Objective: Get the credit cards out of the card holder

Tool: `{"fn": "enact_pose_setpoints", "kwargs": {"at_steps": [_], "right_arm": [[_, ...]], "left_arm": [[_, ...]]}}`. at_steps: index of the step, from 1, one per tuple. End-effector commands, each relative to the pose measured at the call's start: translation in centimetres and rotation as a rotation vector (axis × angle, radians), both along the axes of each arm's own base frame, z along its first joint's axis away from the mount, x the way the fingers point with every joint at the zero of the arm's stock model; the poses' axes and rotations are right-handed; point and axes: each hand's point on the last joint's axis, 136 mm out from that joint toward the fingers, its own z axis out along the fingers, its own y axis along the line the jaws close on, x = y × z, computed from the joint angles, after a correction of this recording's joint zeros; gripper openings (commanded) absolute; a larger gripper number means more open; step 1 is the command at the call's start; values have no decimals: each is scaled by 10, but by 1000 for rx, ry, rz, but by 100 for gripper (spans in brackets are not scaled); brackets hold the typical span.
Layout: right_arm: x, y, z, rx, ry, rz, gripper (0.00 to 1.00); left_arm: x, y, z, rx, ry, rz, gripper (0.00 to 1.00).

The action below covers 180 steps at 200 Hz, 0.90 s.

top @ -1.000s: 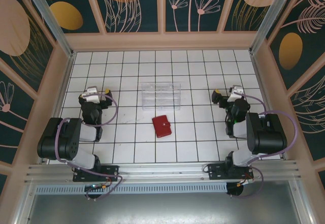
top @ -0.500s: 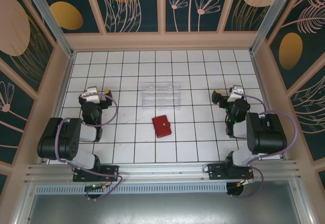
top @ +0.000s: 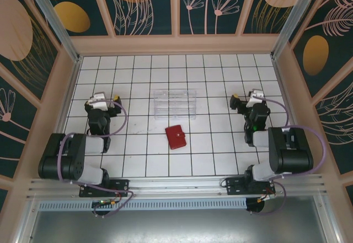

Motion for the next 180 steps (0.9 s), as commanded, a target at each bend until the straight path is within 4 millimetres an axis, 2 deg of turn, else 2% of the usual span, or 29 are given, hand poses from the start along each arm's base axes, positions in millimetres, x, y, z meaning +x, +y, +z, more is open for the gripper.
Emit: {"fn": "enact_pose_setpoints", "kwargs": {"at_steps": [1, 22, 47, 72, 83, 101, 122, 152, 164, 180], "right_arm": [[5, 2, 16, -40, 44, -44, 99], [-2, 23, 29, -31, 104, -6, 98], [-21, 52, 43, 79, 165, 94, 96], [-47, 92, 48, 188, 253, 241, 91], [-58, 107, 47, 213, 298, 286, 87], [-78, 137, 44, 292, 385, 379, 82], [-104, 177, 40, 366, 491, 505, 78], [-140, 229, 22, 390, 654, 660, 77], [-153, 244, 9, 406, 733, 720, 77], [-169, 256, -11, 448, 830, 786, 72]], "left_arm": [[8, 3, 26, -60, 21, 26, 98], [3, -10, 48, -173, 31, -17, 99], [-12, -35, 69, -282, 54, -95, 98], [-29, -65, 70, -392, 155, -165, 95], [-37, -79, 62, -466, 221, -195, 95], [-52, -122, 55, -595, 325, -327, 93], [-75, -163, 43, -650, 404, -411, 91], [-105, -202, 6, -698, 567, -470, 87], [-116, -215, -12, -727, 640, -499, 85], [-130, -230, -32, -762, 692, -525, 82]]}}
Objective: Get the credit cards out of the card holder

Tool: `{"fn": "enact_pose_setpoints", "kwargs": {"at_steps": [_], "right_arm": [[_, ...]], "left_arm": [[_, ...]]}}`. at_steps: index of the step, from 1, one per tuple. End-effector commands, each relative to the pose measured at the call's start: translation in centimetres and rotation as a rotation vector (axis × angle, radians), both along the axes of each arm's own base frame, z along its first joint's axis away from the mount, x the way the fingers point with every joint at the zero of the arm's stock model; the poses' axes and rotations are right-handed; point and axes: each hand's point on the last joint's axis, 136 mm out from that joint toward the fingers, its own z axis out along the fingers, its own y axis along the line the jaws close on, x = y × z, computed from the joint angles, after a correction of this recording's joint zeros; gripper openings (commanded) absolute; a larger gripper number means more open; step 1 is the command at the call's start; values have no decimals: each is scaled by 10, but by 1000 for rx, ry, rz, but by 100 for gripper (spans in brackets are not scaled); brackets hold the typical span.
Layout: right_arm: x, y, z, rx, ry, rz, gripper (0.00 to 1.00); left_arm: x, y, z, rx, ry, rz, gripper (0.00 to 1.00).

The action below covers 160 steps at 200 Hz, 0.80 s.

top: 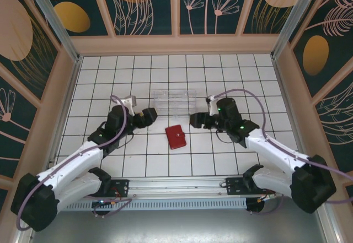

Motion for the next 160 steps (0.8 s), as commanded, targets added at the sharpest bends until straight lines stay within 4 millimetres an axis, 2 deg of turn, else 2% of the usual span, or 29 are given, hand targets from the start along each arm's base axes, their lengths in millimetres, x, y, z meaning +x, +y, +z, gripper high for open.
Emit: {"fn": "enact_pose_setpoints", "kwargs": {"at_steps": [1, 21, 45, 69, 91, 113, 160], "right_arm": [[-29, 20, -22, 67, 201, 105, 71], [-44, 28, -43, 74, 289, 164, 66], [-52, 31, -60, 47, 333, 192, 64], [-54, 37, -72, 73, 375, 202, 61], [-53, 40, -85, 56, 412, 194, 58], [-51, 38, -99, 20, 452, 161, 56], [-54, 49, -111, 30, 513, 173, 55]], "left_arm": [[-25, -18, -39, -64, 160, -33, 82], [-39, -38, -58, -92, 228, -91, 82], [-48, -56, -76, -95, 297, -145, 81], [-52, -70, -86, -131, 332, -195, 69], [-50, -77, -92, -144, 355, -206, 59], [-48, -79, -97, -125, 379, -207, 60], [-50, -87, -106, -116, 426, -236, 60]]}}
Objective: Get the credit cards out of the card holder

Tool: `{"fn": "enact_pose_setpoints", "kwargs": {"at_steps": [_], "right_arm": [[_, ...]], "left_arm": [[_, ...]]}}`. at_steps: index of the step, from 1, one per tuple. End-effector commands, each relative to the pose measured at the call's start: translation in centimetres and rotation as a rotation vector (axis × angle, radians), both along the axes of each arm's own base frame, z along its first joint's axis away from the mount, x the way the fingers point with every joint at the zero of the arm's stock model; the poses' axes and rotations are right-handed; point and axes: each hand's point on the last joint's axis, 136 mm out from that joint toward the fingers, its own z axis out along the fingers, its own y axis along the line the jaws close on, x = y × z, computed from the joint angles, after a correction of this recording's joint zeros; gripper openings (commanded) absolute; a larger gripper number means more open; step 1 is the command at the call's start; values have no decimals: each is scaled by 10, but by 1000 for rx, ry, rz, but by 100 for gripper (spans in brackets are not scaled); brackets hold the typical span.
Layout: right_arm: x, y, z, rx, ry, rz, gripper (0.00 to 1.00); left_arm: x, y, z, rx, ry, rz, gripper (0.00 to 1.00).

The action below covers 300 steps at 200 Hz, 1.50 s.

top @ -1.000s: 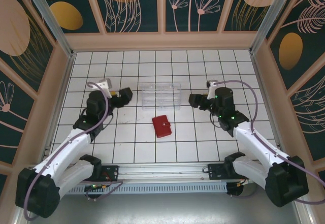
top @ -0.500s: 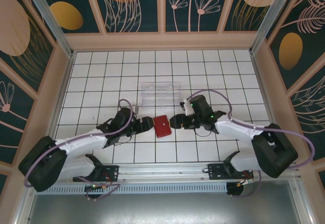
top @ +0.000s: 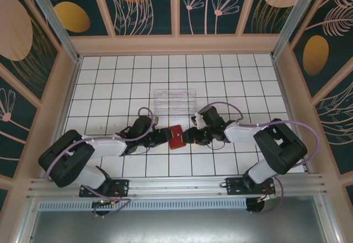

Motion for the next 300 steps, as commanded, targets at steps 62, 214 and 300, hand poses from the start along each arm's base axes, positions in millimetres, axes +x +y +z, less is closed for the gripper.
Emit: {"fn": "enact_pose_setpoints", "kwargs": {"at_steps": [62, 214, 300], "right_arm": [[-4, 43, 14, 158, 12, 75, 50], [19, 29, 80, 175, -262, -10, 35], [-3, 5, 285, 646, -806, -4, 62]], "left_arm": [[4, -27, 17, -118, -12, -63, 50], [17, -17, 86, -176, -258, -23, 5], [-24, -14, 250, -387, -863, -281, 0]]}}
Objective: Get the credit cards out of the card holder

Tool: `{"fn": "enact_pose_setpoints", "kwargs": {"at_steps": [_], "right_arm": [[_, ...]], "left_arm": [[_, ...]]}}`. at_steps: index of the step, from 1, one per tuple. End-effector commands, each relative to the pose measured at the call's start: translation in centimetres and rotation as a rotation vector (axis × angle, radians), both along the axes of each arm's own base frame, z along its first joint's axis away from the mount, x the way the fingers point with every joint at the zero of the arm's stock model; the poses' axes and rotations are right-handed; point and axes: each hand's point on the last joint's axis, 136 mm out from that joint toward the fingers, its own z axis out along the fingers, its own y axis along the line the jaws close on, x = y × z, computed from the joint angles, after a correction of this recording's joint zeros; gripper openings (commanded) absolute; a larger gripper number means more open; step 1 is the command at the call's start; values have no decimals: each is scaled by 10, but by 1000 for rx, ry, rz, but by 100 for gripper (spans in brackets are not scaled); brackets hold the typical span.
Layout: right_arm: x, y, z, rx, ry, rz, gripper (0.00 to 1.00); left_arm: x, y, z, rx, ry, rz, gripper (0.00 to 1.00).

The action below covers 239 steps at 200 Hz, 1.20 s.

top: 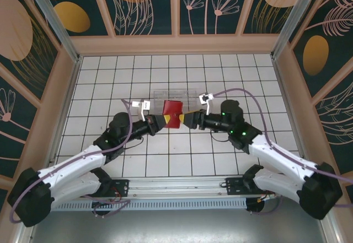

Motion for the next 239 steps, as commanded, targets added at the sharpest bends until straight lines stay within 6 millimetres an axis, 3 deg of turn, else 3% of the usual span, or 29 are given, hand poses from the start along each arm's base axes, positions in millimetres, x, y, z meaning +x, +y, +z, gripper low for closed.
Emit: {"fn": "enact_pose_setpoints", "kwargs": {"at_steps": [1, 30, 57, 75, 108, 158, 189, 204, 239], "right_arm": [[-14, -3, 62, 156, -206, 50, 62], [-29, -10, 108, 277, -343, 71, 63], [-24, -11, 120, 256, -364, 42, 63], [-24, -19, 128, 261, -395, -3, 63], [-35, -32, 144, 304, -479, -24, 69], [-41, -21, 157, 278, -489, 42, 71], [-36, -45, 162, 303, -543, -103, 70], [-40, -52, 162, 338, -572, -120, 75], [-47, -33, 161, 328, -542, 3, 75]], "left_arm": [[-25, -11, 58, -44, -256, -157, 0], [-53, -23, 99, -101, -382, -345, 0], [-70, -26, 129, -151, -456, -448, 0], [-71, -23, 141, -153, -495, -429, 0], [-76, -18, 150, -159, -537, -419, 0], [-86, -21, 162, -186, -552, -498, 0], [-85, -16, 165, -185, -584, -456, 0], [-85, -17, 164, -191, -578, -463, 0], [-89, -21, 166, -216, -569, -509, 0]]}}
